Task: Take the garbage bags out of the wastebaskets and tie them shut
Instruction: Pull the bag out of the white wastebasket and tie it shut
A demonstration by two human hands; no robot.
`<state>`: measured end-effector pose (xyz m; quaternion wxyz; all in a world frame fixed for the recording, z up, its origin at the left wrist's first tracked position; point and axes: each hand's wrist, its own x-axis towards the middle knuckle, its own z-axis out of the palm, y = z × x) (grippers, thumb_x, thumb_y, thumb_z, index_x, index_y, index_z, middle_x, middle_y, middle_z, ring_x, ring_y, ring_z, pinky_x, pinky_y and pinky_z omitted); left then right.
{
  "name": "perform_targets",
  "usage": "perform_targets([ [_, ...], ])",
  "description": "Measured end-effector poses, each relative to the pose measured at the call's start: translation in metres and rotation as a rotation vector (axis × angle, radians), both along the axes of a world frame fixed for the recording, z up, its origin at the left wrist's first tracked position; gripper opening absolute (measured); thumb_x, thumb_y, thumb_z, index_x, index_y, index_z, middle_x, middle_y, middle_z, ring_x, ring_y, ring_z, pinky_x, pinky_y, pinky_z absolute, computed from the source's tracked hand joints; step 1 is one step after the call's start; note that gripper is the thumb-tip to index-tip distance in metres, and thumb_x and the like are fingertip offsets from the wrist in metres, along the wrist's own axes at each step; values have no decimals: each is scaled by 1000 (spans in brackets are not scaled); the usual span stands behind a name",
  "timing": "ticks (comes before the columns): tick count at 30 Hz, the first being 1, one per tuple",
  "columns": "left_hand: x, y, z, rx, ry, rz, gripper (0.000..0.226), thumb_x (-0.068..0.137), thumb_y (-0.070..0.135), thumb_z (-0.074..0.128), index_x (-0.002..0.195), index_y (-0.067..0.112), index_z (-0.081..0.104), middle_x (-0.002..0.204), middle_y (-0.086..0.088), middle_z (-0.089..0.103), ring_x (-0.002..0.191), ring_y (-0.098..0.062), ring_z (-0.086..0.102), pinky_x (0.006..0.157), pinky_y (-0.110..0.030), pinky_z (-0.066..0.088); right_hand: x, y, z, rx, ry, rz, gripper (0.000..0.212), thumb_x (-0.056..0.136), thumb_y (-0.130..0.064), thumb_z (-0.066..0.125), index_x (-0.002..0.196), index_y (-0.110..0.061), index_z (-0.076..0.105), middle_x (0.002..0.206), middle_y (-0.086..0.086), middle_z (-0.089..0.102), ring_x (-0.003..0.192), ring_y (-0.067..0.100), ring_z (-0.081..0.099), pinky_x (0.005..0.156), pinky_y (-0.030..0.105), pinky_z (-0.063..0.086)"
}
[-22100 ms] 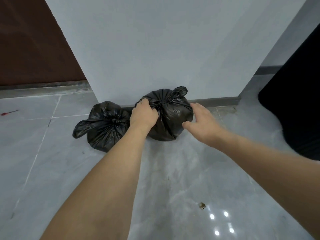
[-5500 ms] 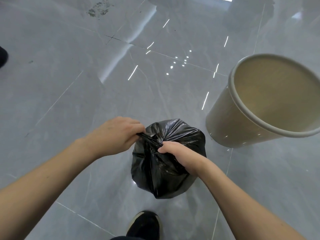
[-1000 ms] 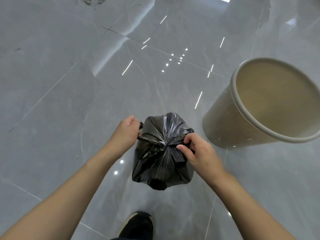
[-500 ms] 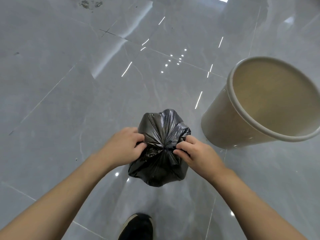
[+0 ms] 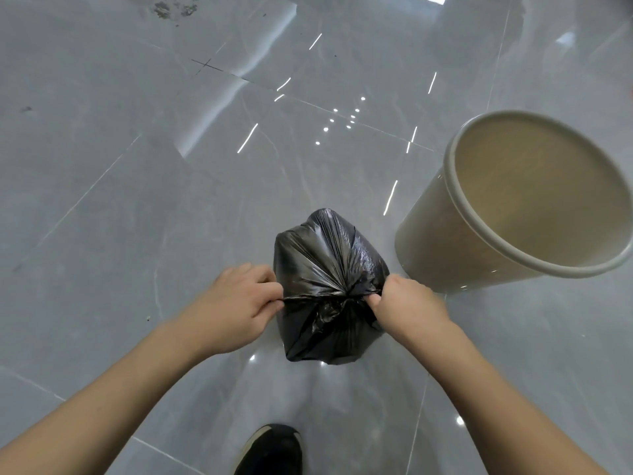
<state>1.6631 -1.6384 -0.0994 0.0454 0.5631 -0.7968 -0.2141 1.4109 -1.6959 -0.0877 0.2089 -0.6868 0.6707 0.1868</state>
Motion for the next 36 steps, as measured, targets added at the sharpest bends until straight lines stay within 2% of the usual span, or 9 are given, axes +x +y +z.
perform_targets([
  [3,-4,4,10,-81,-32,-69,12,92,30,52,86,24,61,92,5,55,80,-19,48,73,-32,36,-2,-3,10,184,-83,-45,41,91,-45,48,65,-14,43,70,7,58,70,28,54,53,27,35],
  [6,-7,9,20,-165,-110,-171,16,89,30,50,81,22,61,89,3,56,78,-23,52,72,-35,42,-7,-3,15,490,-734,-578,46,93,-37,53,53,-18,41,44,-1,39,37,15,31,38,20,21],
  [9,-19,15,29,-200,-88,-341,19,91,30,46,76,21,55,89,2,53,77,-21,49,71,-34,42,-7,2,12,712,-1391,-1198,31,96,-28,48,67,-18,54,51,-5,46,38,6,33,36,16,23],
  [11,-33,15,35,-205,-49,-427,21,93,28,42,77,20,52,89,1,52,79,-21,47,71,-36,42,0,7,8,678,-1538,-1311,19,96,-20,47,83,-16,61,62,-3,60,42,5,42,37,14,30],
  [18,-50,-14,47,-253,156,-356,23,97,27,45,84,14,59,95,-1,57,79,-21,47,74,-35,42,29,28,-8,349,-1453,-1135,22,97,-12,46,99,-13,69,75,-4,75,50,2,62,40,14,42],
  [23,-29,-37,26,-177,311,-87,24,95,25,48,86,10,64,97,-1,61,86,-18,56,79,-36,46,27,33,-16,270,-1187,-807,27,85,-12,51,74,-17,76,84,7,76,80,18,69,76,31,55],
  [26,-18,-42,5,-69,366,90,16,93,20,55,85,11,65,101,4,63,94,-16,56,85,-40,46,25,30,-13,245,-1057,-653,15,75,-21,54,64,-19,63,64,-2,70,50,8,55,50,21,43],
  [29,-21,-38,-10,-63,354,116,11,94,16,58,86,14,67,115,6,62,109,-16,53,98,-37,41,20,27,-10,177,-777,-294,15,64,-34,52,60,-22,45,45,-11,46,43,10,40,46,24,31],
  [36,-47,-37,-6,105,653,265,17,98,9,49,97,10,66,118,6,65,112,-8,56,99,-24,40,20,27,-2,-132,-470,214,26,77,-36,45,59,-23,31,82,-7,39,56,11,41,49,28,27],
])
